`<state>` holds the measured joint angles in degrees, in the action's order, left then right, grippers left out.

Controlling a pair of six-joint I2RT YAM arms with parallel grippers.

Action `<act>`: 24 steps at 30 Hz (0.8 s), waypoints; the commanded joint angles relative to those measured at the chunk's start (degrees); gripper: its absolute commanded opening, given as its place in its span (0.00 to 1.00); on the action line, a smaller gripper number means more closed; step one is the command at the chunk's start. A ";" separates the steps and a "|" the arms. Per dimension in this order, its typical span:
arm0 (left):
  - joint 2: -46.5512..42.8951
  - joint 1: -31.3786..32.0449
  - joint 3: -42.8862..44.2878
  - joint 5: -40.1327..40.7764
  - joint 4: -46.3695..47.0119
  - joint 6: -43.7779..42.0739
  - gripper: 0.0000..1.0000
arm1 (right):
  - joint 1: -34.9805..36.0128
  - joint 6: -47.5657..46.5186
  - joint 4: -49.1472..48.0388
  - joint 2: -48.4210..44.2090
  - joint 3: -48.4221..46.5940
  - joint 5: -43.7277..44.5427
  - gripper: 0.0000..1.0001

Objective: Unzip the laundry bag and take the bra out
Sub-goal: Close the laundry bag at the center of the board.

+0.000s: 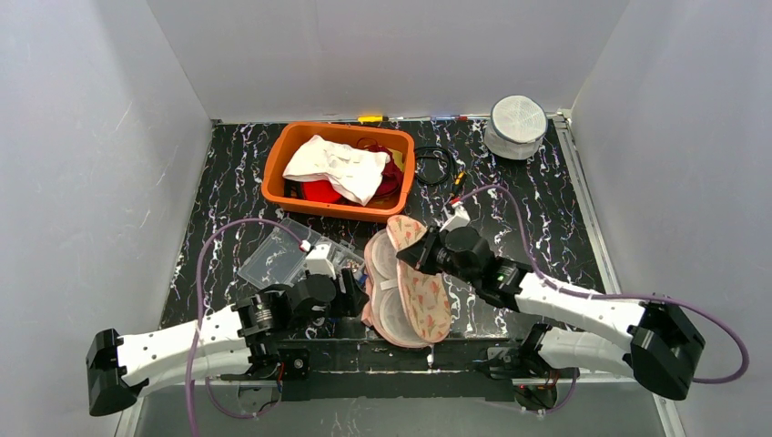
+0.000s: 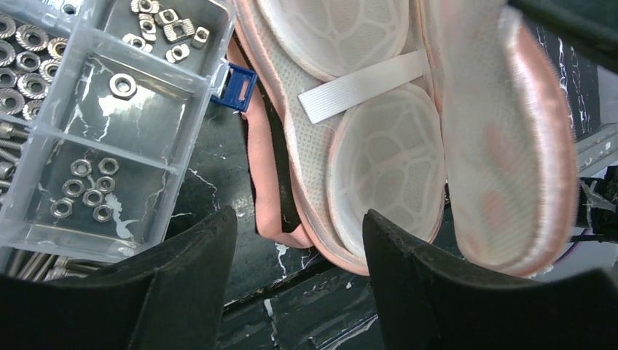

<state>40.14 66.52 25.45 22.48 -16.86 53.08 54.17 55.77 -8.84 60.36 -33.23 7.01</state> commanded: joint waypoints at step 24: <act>-5.85 0.27 2.23 4.54 -10.67 1.38 0.61 | 10.01 -14.15 11.11 3.58 -11.98 11.30 0.81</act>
<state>34.20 66.52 24.16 23.97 -24.49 56.14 64.16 50.50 -7.84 71.99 -43.64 13.61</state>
